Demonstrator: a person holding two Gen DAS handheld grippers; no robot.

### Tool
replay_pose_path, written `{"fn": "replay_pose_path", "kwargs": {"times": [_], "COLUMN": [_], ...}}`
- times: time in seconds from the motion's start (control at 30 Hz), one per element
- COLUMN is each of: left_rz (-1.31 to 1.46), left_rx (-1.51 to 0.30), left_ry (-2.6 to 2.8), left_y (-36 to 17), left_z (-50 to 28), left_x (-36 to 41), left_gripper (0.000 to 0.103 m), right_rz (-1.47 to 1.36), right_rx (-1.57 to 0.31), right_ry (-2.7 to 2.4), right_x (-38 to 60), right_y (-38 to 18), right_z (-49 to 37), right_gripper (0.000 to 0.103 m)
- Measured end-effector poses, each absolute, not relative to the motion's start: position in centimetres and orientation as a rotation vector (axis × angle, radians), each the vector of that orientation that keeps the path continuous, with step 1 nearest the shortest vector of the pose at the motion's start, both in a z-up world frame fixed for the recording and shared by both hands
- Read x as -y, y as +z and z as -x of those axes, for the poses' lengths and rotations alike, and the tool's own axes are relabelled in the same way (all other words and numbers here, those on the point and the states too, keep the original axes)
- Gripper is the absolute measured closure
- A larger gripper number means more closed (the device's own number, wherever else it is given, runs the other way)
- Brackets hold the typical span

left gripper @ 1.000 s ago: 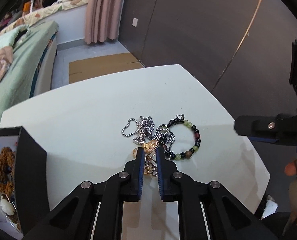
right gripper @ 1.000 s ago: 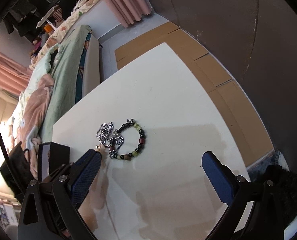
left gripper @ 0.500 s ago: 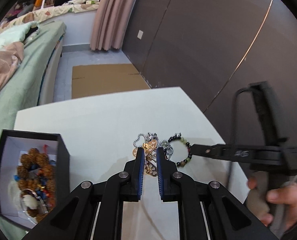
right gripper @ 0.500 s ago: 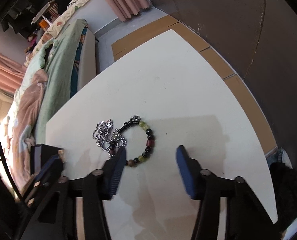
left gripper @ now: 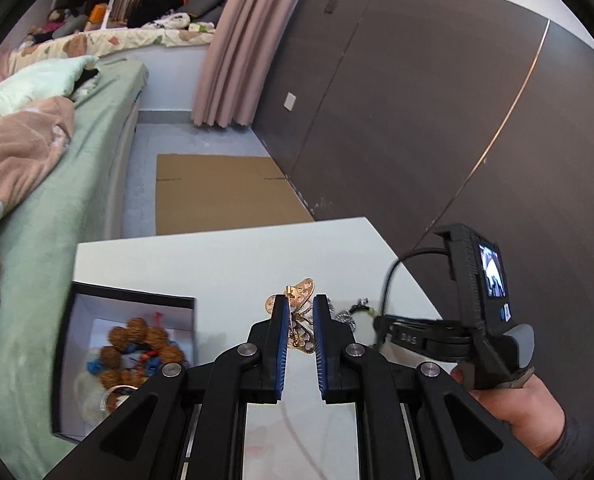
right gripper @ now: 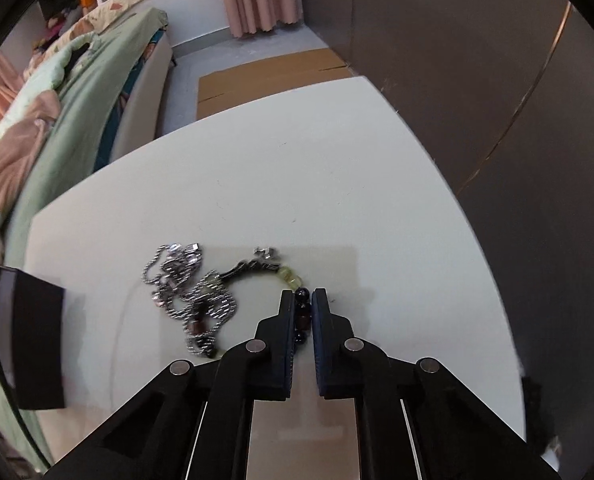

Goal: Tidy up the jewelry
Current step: 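Lift the butterfly necklace with the left tool while the right tool grasps the green bead bracelet, then release the butterfly necklace into the box with the left tool while the right tool drops the bracelet in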

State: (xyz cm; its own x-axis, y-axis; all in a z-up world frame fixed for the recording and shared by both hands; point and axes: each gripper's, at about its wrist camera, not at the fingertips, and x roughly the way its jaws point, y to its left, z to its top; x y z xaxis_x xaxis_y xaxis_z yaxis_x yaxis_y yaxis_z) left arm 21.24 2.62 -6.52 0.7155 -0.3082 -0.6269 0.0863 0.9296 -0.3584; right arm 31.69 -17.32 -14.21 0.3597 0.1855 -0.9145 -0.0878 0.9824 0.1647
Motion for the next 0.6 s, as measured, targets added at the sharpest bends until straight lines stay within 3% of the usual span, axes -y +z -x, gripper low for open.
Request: {"fn": "replay_pose_path", "kwargs": {"times": [0.6], "left_rz": [0.383], "left_rx": [-0.666], "left_ry": [-0.143], "left_y": [-4.5], "left_z": [-17.7], "left_x": [-9.1], "left_gripper": [0.091], "right_rz": [-0.279], "right_rx": [-0.953], "right_ry": [0.319], "right_x": [17.3], "right_y": [-3.5], "right_z": [-25.6], "right_gripper": [0.093]}}
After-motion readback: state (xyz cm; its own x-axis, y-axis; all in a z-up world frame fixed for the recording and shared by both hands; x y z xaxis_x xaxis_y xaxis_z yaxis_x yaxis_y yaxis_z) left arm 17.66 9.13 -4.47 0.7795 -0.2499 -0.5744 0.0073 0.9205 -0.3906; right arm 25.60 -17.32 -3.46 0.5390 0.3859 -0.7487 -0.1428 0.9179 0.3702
